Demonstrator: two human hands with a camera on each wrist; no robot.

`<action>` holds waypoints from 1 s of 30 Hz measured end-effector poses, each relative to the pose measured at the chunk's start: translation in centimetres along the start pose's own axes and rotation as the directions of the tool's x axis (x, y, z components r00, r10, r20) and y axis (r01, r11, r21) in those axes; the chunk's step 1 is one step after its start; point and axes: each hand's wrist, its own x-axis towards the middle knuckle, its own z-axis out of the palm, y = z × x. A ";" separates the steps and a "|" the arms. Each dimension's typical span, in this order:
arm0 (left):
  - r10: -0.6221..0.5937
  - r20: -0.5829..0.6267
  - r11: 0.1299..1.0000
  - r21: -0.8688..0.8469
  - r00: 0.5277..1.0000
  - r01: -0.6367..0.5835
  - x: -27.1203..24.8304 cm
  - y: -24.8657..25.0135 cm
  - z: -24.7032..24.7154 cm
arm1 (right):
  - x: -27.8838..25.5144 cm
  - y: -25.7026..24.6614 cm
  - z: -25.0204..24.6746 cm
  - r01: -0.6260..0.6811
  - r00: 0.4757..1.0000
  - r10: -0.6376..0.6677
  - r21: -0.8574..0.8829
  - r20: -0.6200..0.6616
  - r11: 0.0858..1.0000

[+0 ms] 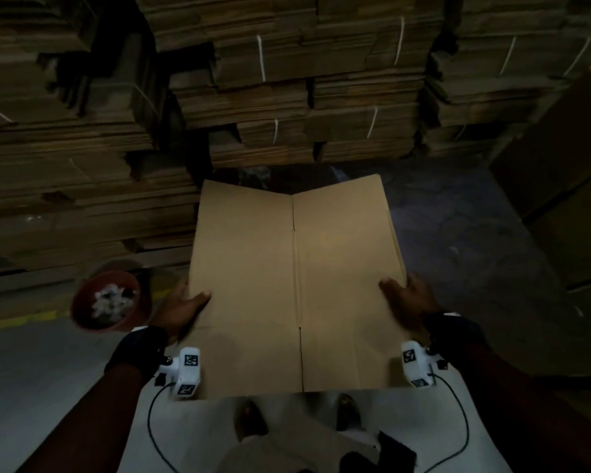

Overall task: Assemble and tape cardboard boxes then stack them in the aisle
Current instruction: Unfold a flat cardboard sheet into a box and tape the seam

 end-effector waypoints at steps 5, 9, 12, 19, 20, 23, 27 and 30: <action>0.109 0.113 0.993 0.037 0.988 -0.114 2.2 4.6 1.1 | -0.7 1.1 -1.3 -0.051 0.995 0.071 0.235 -0.077 0.971; 0.239 0.220 0.955 0.123 0.946 -0.270 5.0 11.3 4.0 | -1.2 1.2 -4.9 -0.050 0.982 0.108 0.339 -0.152 0.939; 0.295 0.292 0.918 0.176 0.910 -0.355 7.8 16.5 8.2 | 0.0 2.7 -8.6 -0.038 0.967 0.131 0.385 -0.220 0.922; 0.325 0.482 0.847 0.235 0.814 -0.477 14.1 27.2 24.2 | 3.5 6.8 -17.7 0.046 0.890 0.184 0.484 -0.417 0.874; 0.328 0.514 0.835 0.234 0.792 -0.498 16.1 27.9 26.7 | 4.0 7.4 -18.8 0.048 0.875 0.207 0.504 -0.437 0.862; 0.348 0.576 0.784 0.254 0.740 -0.566 17.5 31.0 34.3 | 5.6 9.3 -21.9 0.048 0.827 0.273 0.546 -0.491 0.836; 0.284 0.633 0.734 0.339 0.720 -0.588 19.3 34.1 43.5 | 6.6 11.4 -25.0 0.058 0.766 0.352 0.603 -0.538 0.796; 0.313 0.654 0.638 0.392 0.689 -0.662 20.5 35.9 48.3 | 7.7 13.6 -25.2 0.021 0.720 0.421 0.624 -0.552 0.781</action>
